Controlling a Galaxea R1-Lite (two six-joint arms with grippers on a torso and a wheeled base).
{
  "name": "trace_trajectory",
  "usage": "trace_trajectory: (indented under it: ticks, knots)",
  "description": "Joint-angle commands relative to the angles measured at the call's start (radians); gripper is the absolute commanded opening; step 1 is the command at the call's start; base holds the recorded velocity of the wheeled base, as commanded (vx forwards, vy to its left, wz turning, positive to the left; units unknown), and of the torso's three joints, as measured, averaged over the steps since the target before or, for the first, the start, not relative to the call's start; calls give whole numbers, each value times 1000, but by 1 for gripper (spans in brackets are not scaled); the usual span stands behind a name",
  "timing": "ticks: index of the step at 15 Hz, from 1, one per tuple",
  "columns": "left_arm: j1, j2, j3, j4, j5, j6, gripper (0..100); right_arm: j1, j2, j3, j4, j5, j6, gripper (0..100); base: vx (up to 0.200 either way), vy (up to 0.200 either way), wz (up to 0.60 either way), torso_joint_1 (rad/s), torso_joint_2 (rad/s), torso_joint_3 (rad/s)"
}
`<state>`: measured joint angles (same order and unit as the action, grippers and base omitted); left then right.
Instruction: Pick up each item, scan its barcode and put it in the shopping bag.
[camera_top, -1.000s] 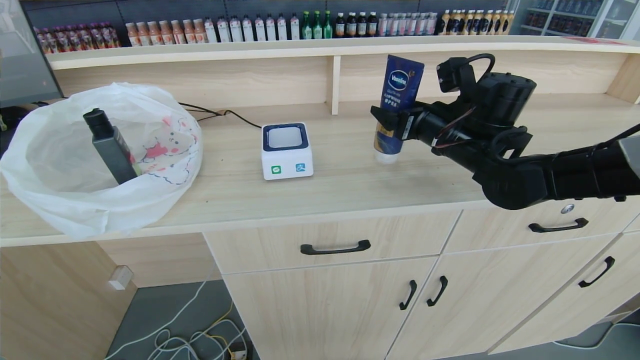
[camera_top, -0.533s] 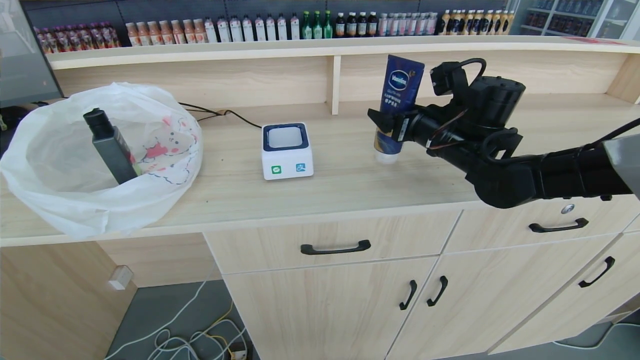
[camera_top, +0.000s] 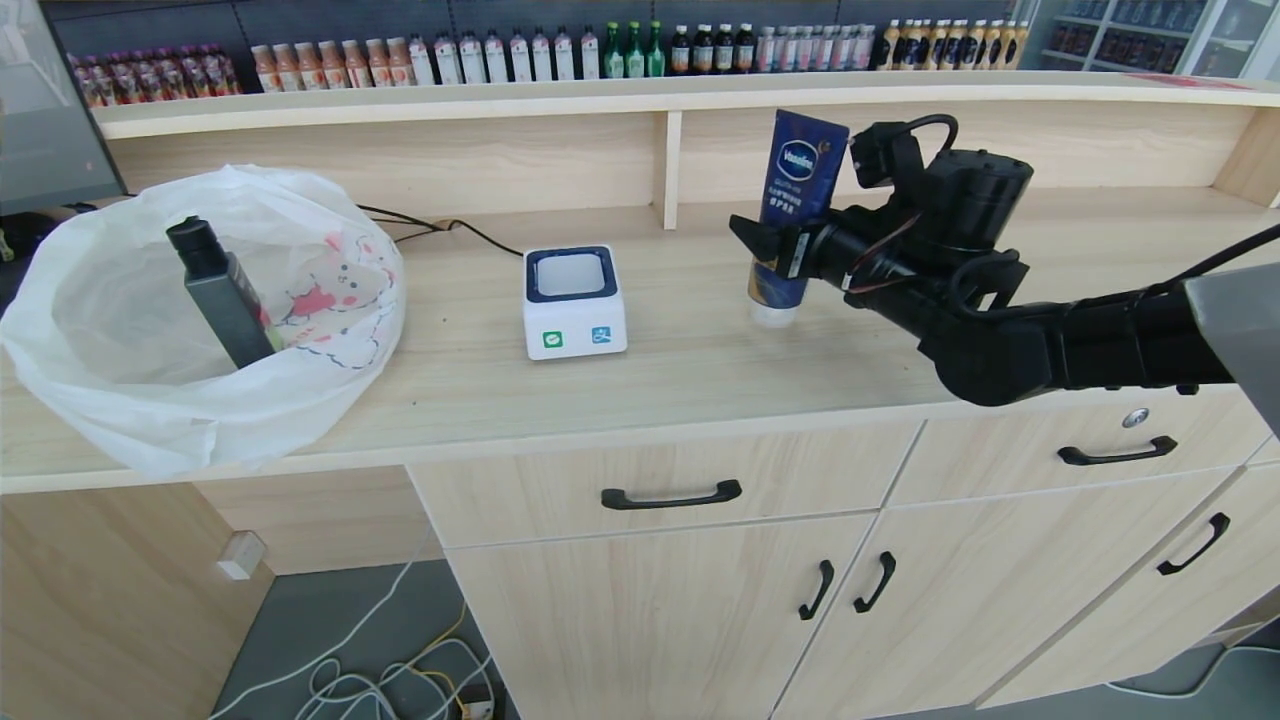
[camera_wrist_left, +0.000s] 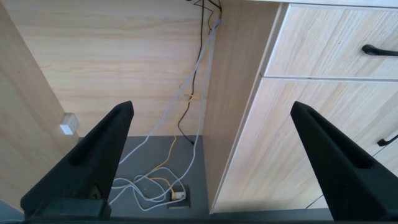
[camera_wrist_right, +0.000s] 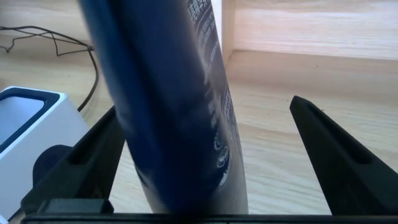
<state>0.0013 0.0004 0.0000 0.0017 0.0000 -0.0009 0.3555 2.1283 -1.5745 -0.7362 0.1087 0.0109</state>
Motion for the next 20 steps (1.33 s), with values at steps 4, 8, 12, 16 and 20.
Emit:
trace_trajectory:
  ticks: [4, 8, 12, 16, 20]
  knots:
    - [0, 0, 0, 0, 0, -1, 100, 0, 12, 2, -3, -1, 0, 100, 0, 0, 0, 0, 0, 0]
    - [0, 0, 0, 0, 0, -1, 100, 0, 13, 8, -5, -1, 0, 100, 0, 0, 0, 0, 0, 0]
    - [0, 0, 0, 0, 0, 1, 100, 2, 13, 28, -9, -4, 0, 100, 0, 0, 0, 0, 0, 0]
    - [0, 0, 0, 0, 0, -1, 100, 2, 12, 67, -48, -6, -2, 0, 0, 0, 0, 0, 0, 0]
    - [0, 0, 0, 0, 0, -1, 100, 2, 9, 62, -49, -6, -2, 0, 0, 0, 0, 0, 0, 0]
